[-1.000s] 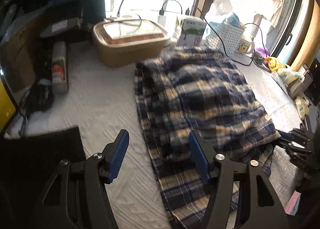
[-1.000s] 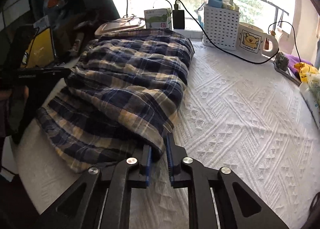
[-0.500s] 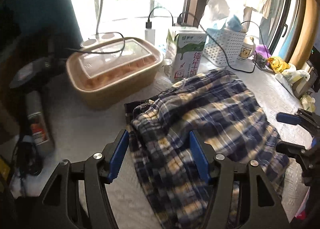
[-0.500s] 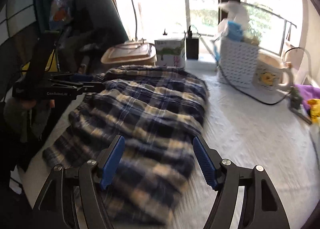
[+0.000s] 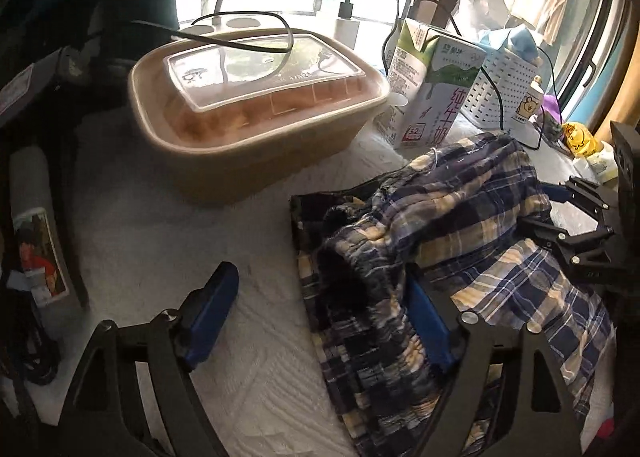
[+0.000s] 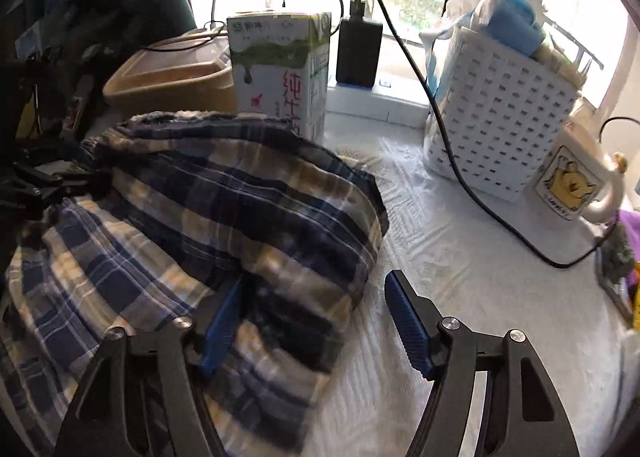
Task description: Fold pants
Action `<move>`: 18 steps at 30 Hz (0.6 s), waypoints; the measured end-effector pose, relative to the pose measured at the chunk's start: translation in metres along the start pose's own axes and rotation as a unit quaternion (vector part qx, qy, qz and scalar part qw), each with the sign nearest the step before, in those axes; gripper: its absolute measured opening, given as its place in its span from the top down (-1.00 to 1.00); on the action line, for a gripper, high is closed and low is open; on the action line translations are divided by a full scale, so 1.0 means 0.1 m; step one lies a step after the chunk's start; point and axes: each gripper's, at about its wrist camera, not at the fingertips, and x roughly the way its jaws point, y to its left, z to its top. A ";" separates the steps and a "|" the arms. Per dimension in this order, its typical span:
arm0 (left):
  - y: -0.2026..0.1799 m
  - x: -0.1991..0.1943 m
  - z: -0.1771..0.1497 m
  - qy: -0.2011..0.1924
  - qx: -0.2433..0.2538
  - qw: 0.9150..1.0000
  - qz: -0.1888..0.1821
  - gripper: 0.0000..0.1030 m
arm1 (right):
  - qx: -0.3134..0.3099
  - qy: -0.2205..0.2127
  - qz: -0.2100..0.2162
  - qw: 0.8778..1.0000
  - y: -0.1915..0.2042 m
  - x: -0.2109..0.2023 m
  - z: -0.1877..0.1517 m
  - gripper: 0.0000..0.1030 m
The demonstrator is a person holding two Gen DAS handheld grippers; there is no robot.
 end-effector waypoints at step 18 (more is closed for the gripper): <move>-0.18 0.18 0.19 0.012 0.016 0.998 -0.059 -0.65 | 0.109 -0.053 0.032 0.992 -0.56 -0.35 -0.03 -0.50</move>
